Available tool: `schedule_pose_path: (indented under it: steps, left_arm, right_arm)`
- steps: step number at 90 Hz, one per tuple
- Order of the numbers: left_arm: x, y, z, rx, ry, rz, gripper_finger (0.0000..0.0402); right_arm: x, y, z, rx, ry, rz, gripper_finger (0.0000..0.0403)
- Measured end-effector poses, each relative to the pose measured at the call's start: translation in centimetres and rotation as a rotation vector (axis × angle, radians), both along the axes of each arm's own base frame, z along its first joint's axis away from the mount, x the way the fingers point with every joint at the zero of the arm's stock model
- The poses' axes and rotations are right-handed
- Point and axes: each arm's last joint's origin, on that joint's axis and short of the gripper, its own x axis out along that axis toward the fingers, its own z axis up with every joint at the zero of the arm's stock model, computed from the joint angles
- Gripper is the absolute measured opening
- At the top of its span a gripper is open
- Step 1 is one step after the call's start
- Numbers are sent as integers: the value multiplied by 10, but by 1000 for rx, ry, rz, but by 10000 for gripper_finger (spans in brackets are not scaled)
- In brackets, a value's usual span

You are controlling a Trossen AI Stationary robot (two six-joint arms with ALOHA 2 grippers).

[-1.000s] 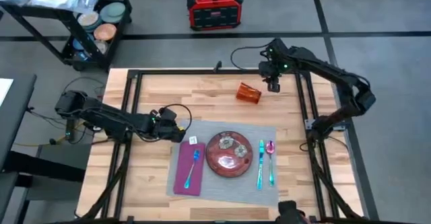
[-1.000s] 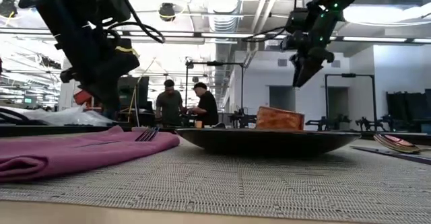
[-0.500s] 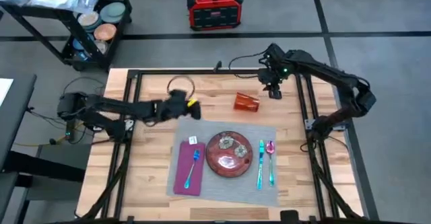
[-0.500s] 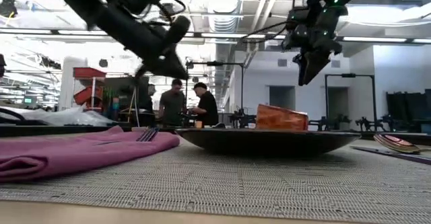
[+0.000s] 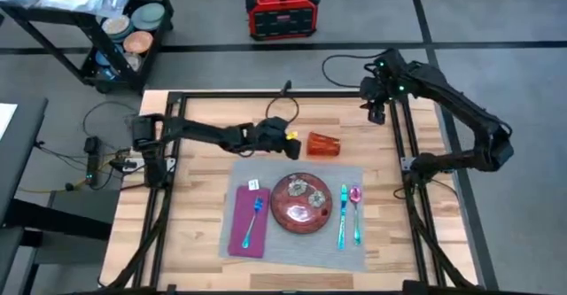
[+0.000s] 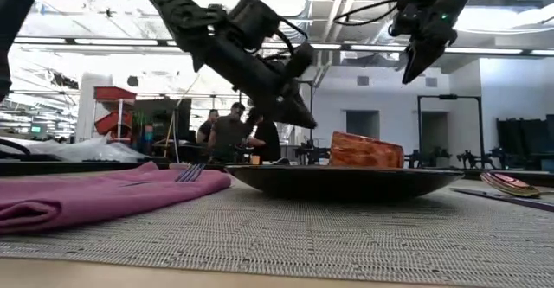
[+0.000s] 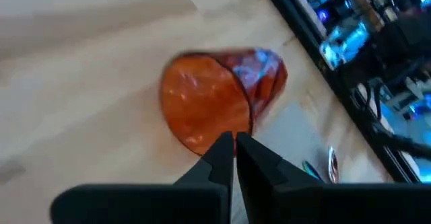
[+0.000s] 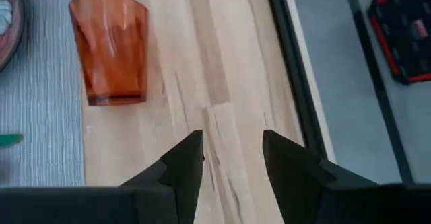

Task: Set table place
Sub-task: Adjust the red cup

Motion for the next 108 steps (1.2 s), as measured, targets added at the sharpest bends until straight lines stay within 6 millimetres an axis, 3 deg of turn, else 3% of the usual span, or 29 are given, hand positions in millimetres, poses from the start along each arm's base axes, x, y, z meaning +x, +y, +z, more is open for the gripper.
schedule_pose_path:
  steps: [23, 34, 53, 63, 77, 93, 108]
  left_arm:
    - [25, 0, -7, -30, -79, -68, 0]
    - [36, 2, 0, -40, -157, -82, 0]
    - [55, 2, -21, -115, -146, -140, 0]
    - [58, 1, -12, -158, -228, -171, 0]
    - [54, 4, 24, -109, -354, -186, 0]
    - [47, 9, 2, -104, -161, -189, 0]
    - [40, 20, -6, -80, -52, -178, 0]
  right_arm:
    - [-4, 5, 3, 3, -7, -12, 141]
    - [-4, 5, 3, 13, -3, -18, 141]
    - [-5, 6, 2, 27, 9, -18, 141]
    - [-5, 6, 2, 27, 9, -18, 141]
    - [-5, 6, 2, 25, 9, -16, 141]
    - [-5, 6, 2, 25, 8, -15, 141]
    - [-5, 6, 2, 29, 6, -21, 141]
